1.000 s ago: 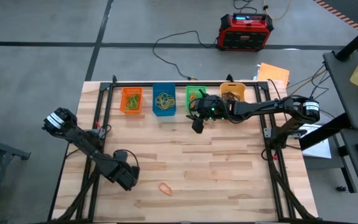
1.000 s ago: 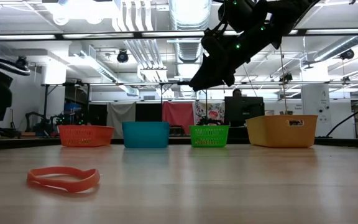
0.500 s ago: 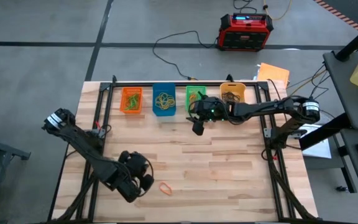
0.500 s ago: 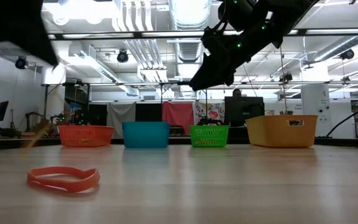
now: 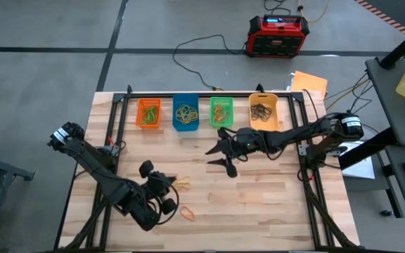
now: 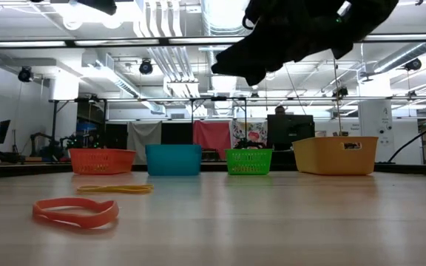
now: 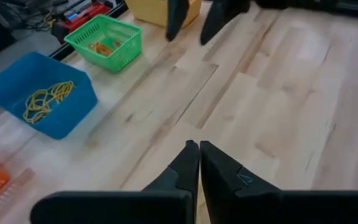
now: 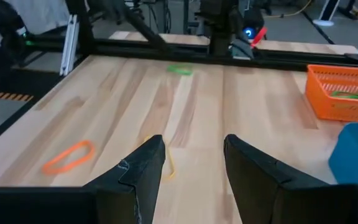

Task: Sort rubber bands into baskets
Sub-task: Put the yellow rubber band into the blue bin

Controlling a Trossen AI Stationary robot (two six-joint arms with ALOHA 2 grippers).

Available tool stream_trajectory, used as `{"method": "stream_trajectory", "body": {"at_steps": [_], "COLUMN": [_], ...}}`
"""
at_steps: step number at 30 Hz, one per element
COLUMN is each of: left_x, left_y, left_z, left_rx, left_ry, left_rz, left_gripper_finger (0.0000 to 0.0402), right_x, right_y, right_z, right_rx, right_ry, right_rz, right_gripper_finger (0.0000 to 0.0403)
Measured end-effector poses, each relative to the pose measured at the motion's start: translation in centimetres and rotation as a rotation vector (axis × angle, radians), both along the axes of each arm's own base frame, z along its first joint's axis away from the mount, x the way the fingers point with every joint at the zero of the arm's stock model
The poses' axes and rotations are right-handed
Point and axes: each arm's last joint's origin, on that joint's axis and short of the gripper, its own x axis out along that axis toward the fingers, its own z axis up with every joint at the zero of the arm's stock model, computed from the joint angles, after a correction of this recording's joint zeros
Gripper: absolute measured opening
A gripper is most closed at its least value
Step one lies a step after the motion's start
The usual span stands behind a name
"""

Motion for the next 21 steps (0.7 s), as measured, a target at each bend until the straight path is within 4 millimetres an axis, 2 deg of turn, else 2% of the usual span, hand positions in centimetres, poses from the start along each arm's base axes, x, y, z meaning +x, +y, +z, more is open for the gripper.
{"method": "stream_trajectory", "body": {"at_steps": [5, 12, 16, 21], "left_x": [-0.2, -0.7, -0.5, 0.1], "left_y": [0.5, 1.5, 1.5, 2.4], "left_z": [-1.5, -5.2, -7.4, -9.8], "left_rx": [0.014, 0.06, 0.058, 0.026], "left_ry": [0.067, 0.123, 0.103, 0.093], "left_rz": [-0.001, -0.003, -0.071, -0.121], "left_gripper_finger": [0.0, 0.0003, 0.0028, 0.0079], "right_x": [-0.2, -0.3, -0.5, -0.6], "right_y": [0.6, 0.7, 0.9, 1.3], "right_z": [-0.5, -0.8, -1.2, -1.4], "right_rx": [0.007, 0.05, 0.076, 0.102], "right_ry": [0.037, 0.075, 0.127, 0.155], "right_rz": [0.015, 0.004, -0.004, -0.003], "right_gripper_finger": [0.0157, 0.0158, 0.016, 0.0156]}}
